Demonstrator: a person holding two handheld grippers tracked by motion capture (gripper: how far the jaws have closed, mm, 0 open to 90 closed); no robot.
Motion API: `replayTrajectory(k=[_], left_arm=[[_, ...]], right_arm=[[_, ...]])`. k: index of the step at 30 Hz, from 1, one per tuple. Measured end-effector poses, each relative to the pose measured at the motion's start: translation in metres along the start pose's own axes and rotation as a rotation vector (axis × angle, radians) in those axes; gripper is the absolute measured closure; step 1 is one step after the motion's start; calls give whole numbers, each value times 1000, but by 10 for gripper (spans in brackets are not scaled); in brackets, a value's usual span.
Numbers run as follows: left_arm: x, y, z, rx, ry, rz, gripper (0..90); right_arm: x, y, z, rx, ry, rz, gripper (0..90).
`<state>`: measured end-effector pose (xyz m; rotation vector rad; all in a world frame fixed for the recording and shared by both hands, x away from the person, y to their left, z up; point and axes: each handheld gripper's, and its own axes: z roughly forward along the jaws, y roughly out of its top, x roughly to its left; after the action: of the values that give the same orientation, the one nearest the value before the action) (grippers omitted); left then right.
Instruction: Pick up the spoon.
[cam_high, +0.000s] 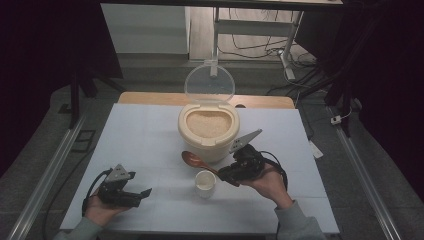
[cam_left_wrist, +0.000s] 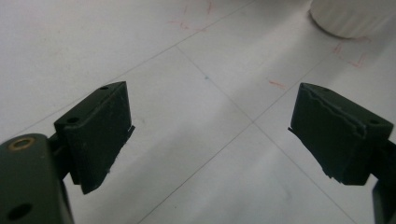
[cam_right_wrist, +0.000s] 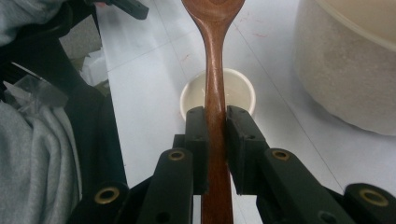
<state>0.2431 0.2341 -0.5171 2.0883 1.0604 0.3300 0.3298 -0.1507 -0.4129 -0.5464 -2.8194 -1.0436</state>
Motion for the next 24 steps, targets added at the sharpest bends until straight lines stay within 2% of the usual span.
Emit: replayTrajectory(k=[6,7,8,11,12,20,21,22,23,24], left_arm=[[-4,16,-12,-43,-23,39,140],[-9,26,-18,-64,-36,69,144],[-9,26,-18,-64,-36,69,147],[-21,48,-24,-102,-80,120,154],[-21,48,-24,-102,-80,120,155],[-43,85,-25,-100,-136,224,154],[-48,95,-25,-100,-149,246,154],[-48,95,-25,-100,-149,246,154],[-53,106,-23,-91,-170,270,152],[-53,106,-23,-91,-170,270,151]], right_arm=[[0,0,2,5,-5,-10,789],[0,0,3,7,-6,-11,789],[-1,0,4,9,-9,-20,789],[0,1,5,16,-9,-20,789],[0,1,6,19,-8,-28,789],[2,2,12,29,-1,-37,789],[3,3,12,29,2,-34,789],[3,3,13,25,2,-43,789],[4,3,13,29,1,-45,789],[4,3,13,31,0,-47,789]])
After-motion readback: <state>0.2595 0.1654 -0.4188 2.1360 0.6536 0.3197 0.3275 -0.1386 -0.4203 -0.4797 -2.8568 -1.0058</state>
